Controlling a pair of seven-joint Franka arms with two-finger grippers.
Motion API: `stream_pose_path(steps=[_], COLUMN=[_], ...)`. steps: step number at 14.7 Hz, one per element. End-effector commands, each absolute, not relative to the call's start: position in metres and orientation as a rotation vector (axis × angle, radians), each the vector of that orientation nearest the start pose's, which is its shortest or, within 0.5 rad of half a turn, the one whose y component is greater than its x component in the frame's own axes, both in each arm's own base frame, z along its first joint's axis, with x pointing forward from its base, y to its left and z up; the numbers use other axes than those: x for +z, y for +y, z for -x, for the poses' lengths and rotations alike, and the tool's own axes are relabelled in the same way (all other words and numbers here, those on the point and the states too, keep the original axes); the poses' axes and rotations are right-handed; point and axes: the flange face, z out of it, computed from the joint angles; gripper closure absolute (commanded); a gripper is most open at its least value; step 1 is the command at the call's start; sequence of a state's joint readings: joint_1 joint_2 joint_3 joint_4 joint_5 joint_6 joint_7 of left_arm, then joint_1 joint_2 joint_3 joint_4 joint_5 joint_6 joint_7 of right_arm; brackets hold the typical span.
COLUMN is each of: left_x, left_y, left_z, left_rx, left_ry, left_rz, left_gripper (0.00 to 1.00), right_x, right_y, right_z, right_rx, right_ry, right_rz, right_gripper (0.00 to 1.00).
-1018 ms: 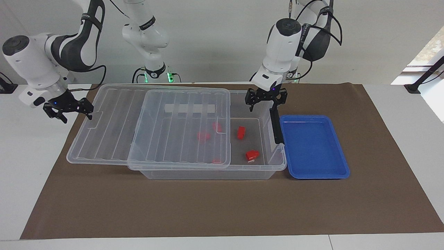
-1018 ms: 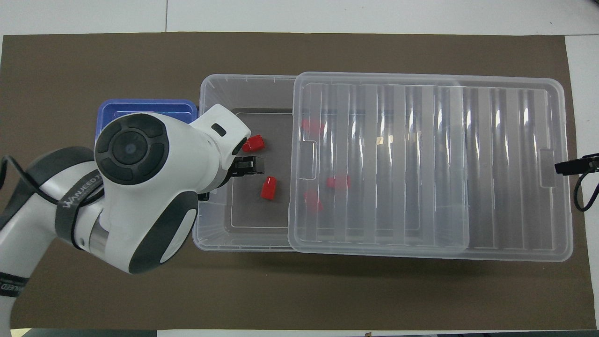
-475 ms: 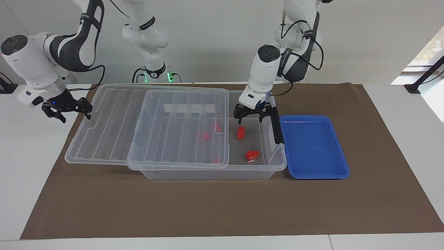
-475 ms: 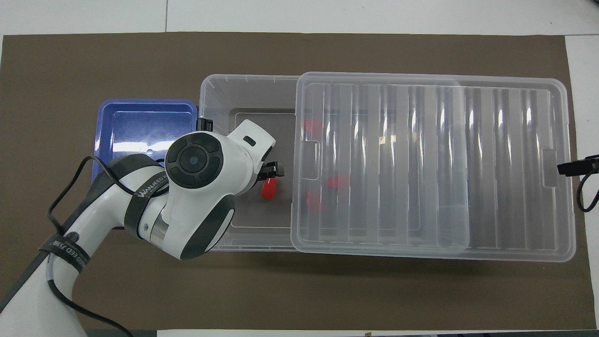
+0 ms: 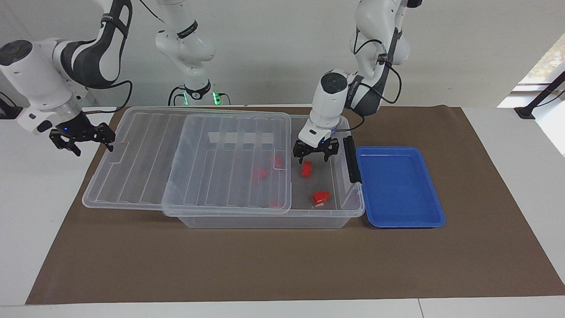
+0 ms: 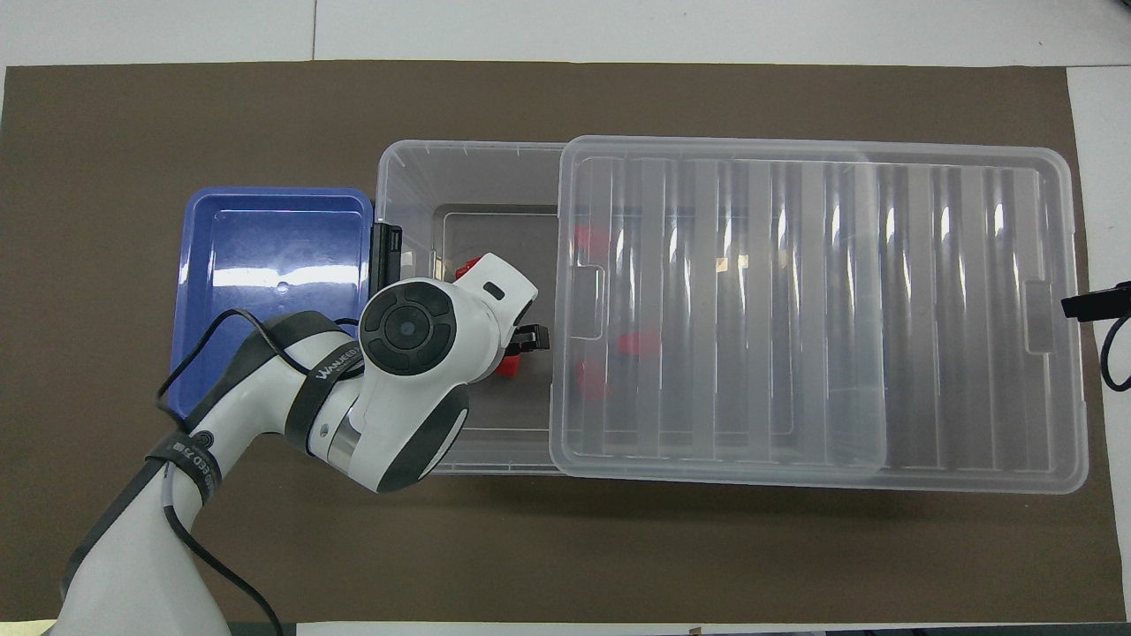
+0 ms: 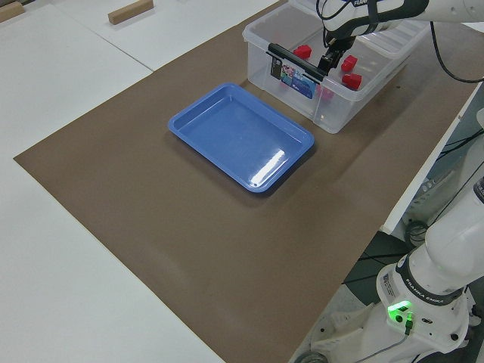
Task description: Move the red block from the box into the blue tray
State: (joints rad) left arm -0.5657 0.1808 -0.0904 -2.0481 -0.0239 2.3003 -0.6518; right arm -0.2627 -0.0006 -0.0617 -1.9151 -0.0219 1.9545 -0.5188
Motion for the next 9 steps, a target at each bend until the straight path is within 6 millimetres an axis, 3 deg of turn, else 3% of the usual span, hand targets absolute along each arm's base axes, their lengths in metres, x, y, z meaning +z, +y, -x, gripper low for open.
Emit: stream_pose_path(steps=[1,3,7,8,9], left_x=[0.336,0.326,0.315,0.316,0.315], left_y=[-0.362,-0.358,-0.358,-0.360,-0.363], left_z=[-0.460,-0.453,-0.439,-0.437,-0.434], left_rx=[-0.083,-0.114,-0.135,-0.131,-0.122], left_ry=[0.000,0.054,0.090,0.093,0.095], left_rz=[3.217,3.227,3.234,3.232,3.229], left_gripper=[0.00,0.00,0.00,0.32,0.97], right_x=[0.529,0.553,0.584,0.582,0.583], right_y=[-0.137,-0.101,-0.070,-0.070,-0.072], right_z=[-0.550,-0.549,-0.521,-0.516,-0.514], right_rx=[0.008,0.054,0.147,0.197,0.211], right_ry=[-0.335,-0.242,-0.182,-0.177,-0.167], right_rz=[3.148,3.142,3.126,3.128,3.125], right_gripper=[0.00,0.00,0.00,0.00,0.00])
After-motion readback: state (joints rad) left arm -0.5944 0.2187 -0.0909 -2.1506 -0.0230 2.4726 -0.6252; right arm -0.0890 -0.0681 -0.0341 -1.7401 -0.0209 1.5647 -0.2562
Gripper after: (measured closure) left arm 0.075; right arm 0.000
